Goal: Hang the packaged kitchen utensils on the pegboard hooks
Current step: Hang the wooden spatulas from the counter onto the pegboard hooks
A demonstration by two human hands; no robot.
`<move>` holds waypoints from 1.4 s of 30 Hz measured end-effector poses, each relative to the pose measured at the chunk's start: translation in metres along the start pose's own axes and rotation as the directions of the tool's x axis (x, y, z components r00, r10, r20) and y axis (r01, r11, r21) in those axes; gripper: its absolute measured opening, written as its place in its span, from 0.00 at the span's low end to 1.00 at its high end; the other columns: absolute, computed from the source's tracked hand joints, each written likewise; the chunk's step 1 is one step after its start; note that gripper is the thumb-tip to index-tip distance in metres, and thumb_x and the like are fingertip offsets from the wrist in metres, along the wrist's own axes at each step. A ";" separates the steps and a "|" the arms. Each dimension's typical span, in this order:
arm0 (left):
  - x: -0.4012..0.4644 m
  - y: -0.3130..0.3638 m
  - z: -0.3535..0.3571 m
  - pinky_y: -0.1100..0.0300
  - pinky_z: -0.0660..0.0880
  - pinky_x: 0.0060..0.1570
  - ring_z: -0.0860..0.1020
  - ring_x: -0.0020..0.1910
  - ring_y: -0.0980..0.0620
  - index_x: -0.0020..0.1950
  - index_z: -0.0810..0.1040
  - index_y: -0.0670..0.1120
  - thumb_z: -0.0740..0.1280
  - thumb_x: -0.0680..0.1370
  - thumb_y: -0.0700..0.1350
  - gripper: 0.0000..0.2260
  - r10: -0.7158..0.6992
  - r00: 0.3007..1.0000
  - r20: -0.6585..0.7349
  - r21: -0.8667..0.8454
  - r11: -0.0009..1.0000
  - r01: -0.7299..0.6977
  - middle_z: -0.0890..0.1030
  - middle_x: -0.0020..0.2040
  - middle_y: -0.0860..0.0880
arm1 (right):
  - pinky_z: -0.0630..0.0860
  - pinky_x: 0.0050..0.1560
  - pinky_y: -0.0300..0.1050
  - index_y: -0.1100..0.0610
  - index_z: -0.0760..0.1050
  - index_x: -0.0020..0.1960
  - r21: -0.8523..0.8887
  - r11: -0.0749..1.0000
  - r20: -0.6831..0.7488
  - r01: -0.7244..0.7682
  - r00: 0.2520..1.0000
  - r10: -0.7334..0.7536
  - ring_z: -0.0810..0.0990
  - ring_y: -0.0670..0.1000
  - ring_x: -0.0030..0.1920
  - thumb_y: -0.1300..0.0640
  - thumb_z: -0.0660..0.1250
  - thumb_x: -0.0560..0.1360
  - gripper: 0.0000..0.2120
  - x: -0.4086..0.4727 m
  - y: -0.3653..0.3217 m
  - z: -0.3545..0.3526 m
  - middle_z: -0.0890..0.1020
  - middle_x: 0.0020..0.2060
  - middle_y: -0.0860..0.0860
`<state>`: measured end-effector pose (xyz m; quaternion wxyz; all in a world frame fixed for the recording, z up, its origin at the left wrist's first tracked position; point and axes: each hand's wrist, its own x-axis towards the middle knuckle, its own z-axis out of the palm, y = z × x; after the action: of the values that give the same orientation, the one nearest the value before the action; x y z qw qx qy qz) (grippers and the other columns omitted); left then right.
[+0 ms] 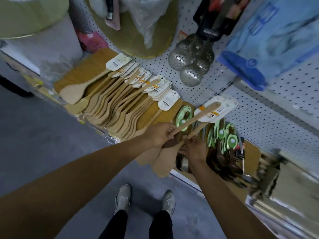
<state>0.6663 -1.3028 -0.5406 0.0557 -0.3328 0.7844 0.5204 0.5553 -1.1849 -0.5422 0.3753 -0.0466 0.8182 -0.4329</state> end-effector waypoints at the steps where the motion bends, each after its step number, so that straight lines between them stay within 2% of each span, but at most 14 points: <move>1: -0.009 0.011 0.003 0.55 0.74 0.62 0.77 0.61 0.49 0.68 0.77 0.45 0.67 0.80 0.38 0.16 0.010 1.000 0.015 0.008 1.000 -0.010 0.80 0.60 0.45 | 0.83 0.41 0.56 0.59 0.75 0.40 0.017 1.000 -0.013 -0.003 1.000 0.003 0.82 0.58 0.35 0.63 0.67 0.79 0.08 -0.010 0.001 -0.012 0.82 0.35 0.57; 4: -0.033 0.041 0.015 0.61 0.71 0.54 0.76 0.55 0.53 0.65 0.78 0.44 0.68 0.79 0.38 0.14 0.053 0.998 0.046 0.077 0.995 -0.057 0.78 0.53 0.50 | 0.83 0.42 0.58 0.59 0.76 0.39 0.059 0.998 -0.035 0.006 0.999 -0.004 0.82 0.59 0.34 0.63 0.68 0.78 0.09 -0.043 0.005 -0.049 0.82 0.34 0.58; 7: -0.057 0.067 0.032 0.59 0.72 0.47 0.78 0.49 0.51 0.58 0.81 0.46 0.71 0.77 0.38 0.11 0.097 0.988 0.117 0.114 0.987 -0.111 0.79 0.47 0.51 | 0.83 0.33 0.51 0.62 0.74 0.38 0.092 0.996 -0.062 -0.017 0.998 0.023 0.83 0.55 0.31 0.62 0.70 0.76 0.10 -0.077 0.010 -0.086 0.81 0.35 0.60; 10: -0.073 0.092 0.052 0.53 0.77 0.51 0.80 0.49 0.48 0.49 0.79 0.53 0.72 0.76 0.40 0.08 0.140 0.976 0.169 0.186 0.968 -0.171 0.82 0.47 0.48 | 0.80 0.26 0.43 0.64 0.74 0.39 0.148 0.989 -0.068 0.007 0.998 0.004 0.82 0.49 0.26 0.68 0.68 0.76 0.08 -0.111 0.016 -0.123 0.80 0.36 0.61; 13: -0.086 0.123 0.073 0.52 0.77 0.47 0.77 0.44 0.51 0.50 0.80 0.52 0.71 0.75 0.39 0.09 0.220 0.953 0.207 0.169 0.952 -0.256 0.78 0.41 0.54 | 0.78 0.24 0.41 0.64 0.71 0.39 0.248 0.968 -0.128 0.039 0.992 -0.007 0.80 0.48 0.24 0.73 0.66 0.76 0.09 -0.144 0.022 -0.165 0.77 0.33 0.60; 18: -0.099 0.192 0.114 0.48 0.79 0.48 0.79 0.42 0.47 0.49 0.79 0.50 0.72 0.73 0.39 0.08 0.325 0.909 0.262 0.139 0.919 -0.369 0.77 0.40 0.55 | 0.80 0.28 0.41 0.72 0.73 0.45 0.197 0.969 -0.301 0.149 0.950 -0.085 0.81 0.52 0.30 0.69 0.69 0.75 0.07 -0.187 0.041 -0.241 0.76 0.35 0.67; 21: -0.110 0.239 0.141 0.48 0.79 0.48 0.80 0.43 0.47 0.49 0.79 0.50 0.73 0.74 0.41 0.08 0.389 0.881 0.270 0.109 0.896 -0.429 0.77 0.41 0.54 | 0.83 0.32 0.48 0.67 0.75 0.46 0.155 0.969 -0.384 0.193 0.916 -0.121 0.83 0.57 0.36 0.65 0.71 0.74 0.06 -0.209 0.051 -0.289 0.81 0.37 0.62; 23: -0.119 0.269 0.161 0.53 0.77 0.48 0.79 0.44 0.47 0.51 0.78 0.48 0.73 0.75 0.41 0.08 0.434 0.854 0.288 0.096 0.874 -0.477 0.77 0.42 0.54 | 0.83 0.34 0.53 0.60 0.75 0.44 0.143 0.965 -0.442 0.221 0.886 -0.138 0.83 0.58 0.36 0.69 0.71 0.73 0.07 -0.222 0.058 -0.320 0.82 0.36 0.57; 26: -0.132 0.308 0.194 0.53 0.75 0.47 0.80 0.45 0.47 0.50 0.76 0.49 0.73 0.76 0.41 0.08 0.482 0.818 0.312 0.069 0.848 -0.526 0.77 0.42 0.55 | 0.82 0.35 0.59 0.61 0.72 0.46 0.154 0.948 -0.510 0.280 0.844 -0.167 0.82 0.64 0.37 0.71 0.70 0.72 0.09 -0.239 0.073 -0.366 0.82 0.37 0.61; 30: -0.148 0.349 0.245 0.54 0.75 0.47 0.81 0.46 0.49 0.48 0.76 0.51 0.73 0.76 0.45 0.07 0.540 0.778 0.321 0.038 0.813 -0.581 0.79 0.41 0.57 | 0.82 0.33 0.52 0.67 0.73 0.47 0.216 0.906 -0.571 0.364 0.800 -0.185 0.83 0.59 0.36 0.66 0.69 0.75 0.06 -0.257 0.098 -0.425 0.82 0.37 0.63; 32: -0.159 0.367 0.272 0.54 0.76 0.49 0.81 0.48 0.51 0.51 0.76 0.50 0.72 0.77 0.43 0.07 0.554 0.771 0.312 0.001 0.812 -0.584 0.80 0.45 0.56 | 0.82 0.33 0.49 0.68 0.74 0.46 0.221 0.892 -0.592 0.395 0.781 -0.199 0.83 0.55 0.34 0.63 0.68 0.77 0.07 -0.263 0.115 -0.456 0.83 0.34 0.56; 34: -0.169 0.383 0.299 0.54 0.75 0.50 0.80 0.47 0.51 0.54 0.76 0.50 0.71 0.78 0.42 0.07 0.562 0.768 0.305 -0.027 0.812 -0.583 0.81 0.48 0.52 | 0.83 0.37 0.54 0.62 0.77 0.43 0.202 0.888 -0.586 0.414 0.777 -0.229 0.84 0.60 0.36 0.59 0.68 0.77 0.07 -0.269 0.131 -0.488 0.82 0.33 0.54; 39: -0.181 0.421 0.365 0.48 0.76 0.61 0.81 0.55 0.52 0.54 0.78 0.51 0.71 0.77 0.42 0.08 0.574 0.777 0.259 -0.037 0.810 -0.586 0.83 0.52 0.51 | 0.83 0.42 0.58 0.59 0.76 0.48 0.206 0.873 -0.550 0.443 0.790 -0.271 0.84 0.63 0.41 0.64 0.68 0.76 0.03 -0.284 0.159 -0.569 0.81 0.42 0.62; 42: -0.188 0.446 0.397 0.44 0.79 0.56 0.83 0.51 0.50 0.51 0.79 0.52 0.70 0.79 0.43 0.04 0.567 0.785 0.252 -0.077 0.820 -0.568 0.83 0.50 0.51 | 0.83 0.43 0.57 0.64 0.75 0.49 0.230 0.851 -0.538 0.472 0.791 -0.293 0.84 0.62 0.41 0.63 0.67 0.77 0.04 -0.290 0.172 -0.610 0.81 0.42 0.66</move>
<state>0.4498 -0.7711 -0.2914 0.0011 -0.0097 0.8344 0.5511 0.4058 -0.5507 -0.2938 0.0636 -0.0365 0.7666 -0.6379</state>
